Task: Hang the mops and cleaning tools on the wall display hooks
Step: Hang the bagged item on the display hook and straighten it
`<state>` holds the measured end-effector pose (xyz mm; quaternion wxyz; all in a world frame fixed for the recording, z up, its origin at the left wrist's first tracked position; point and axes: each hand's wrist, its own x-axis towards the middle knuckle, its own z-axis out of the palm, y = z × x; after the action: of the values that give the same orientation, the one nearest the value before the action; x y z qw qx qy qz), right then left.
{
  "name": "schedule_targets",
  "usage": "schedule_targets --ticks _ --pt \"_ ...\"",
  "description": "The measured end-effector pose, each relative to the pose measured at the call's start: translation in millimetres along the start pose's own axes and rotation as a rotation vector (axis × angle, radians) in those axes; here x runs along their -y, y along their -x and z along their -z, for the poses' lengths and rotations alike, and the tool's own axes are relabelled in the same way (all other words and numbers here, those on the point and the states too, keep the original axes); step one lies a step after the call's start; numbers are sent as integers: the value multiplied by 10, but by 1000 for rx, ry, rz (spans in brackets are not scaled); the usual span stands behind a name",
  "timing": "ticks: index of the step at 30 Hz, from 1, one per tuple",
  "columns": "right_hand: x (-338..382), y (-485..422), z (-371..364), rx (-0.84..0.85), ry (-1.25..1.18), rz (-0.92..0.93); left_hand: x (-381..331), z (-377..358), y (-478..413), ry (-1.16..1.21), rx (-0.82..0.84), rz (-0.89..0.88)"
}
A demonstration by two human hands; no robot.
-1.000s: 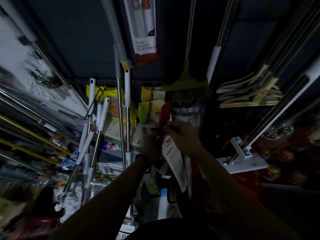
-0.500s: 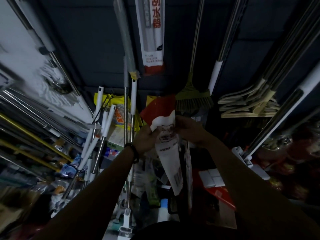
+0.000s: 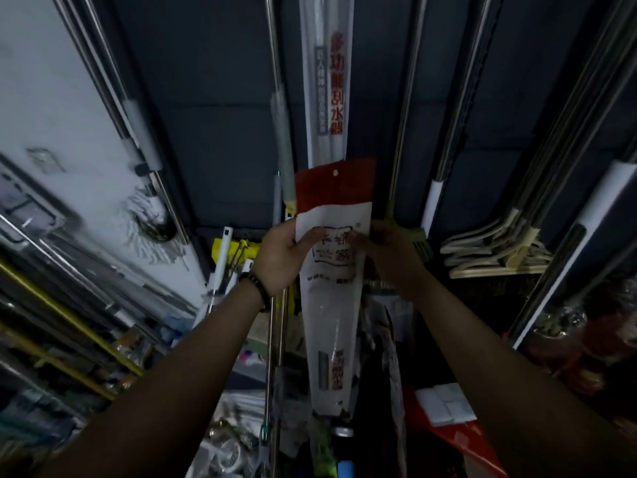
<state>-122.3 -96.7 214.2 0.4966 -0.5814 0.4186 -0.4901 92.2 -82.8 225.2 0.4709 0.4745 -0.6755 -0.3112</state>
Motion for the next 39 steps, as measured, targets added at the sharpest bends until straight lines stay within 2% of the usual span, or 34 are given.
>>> schedule_targets --ticks 5,10,16,21,27,34,39 --pt "575 -101 -266 -119 93 110 -374 384 -234 15 -20 -62" --pt "1415 -182 -367 -138 200 265 -752 680 -498 41 -60 -115" --pt "2419 -463 -406 -224 151 506 -1419 1015 -814 134 38 -233" --pt "2889 -799 -420 -276 65 564 -2150 1302 -1179 191 -89 -196" --pt "3560 -1222 -309 -306 -23 618 -2865 1424 -1705 214 -212 -298" --pt "4435 -1734 -135 -381 93 734 -3523 1535 -2409 107 -458 -410" --pt "4969 -1975 -128 -424 130 802 -3920 1666 -2803 103 -556 -471"
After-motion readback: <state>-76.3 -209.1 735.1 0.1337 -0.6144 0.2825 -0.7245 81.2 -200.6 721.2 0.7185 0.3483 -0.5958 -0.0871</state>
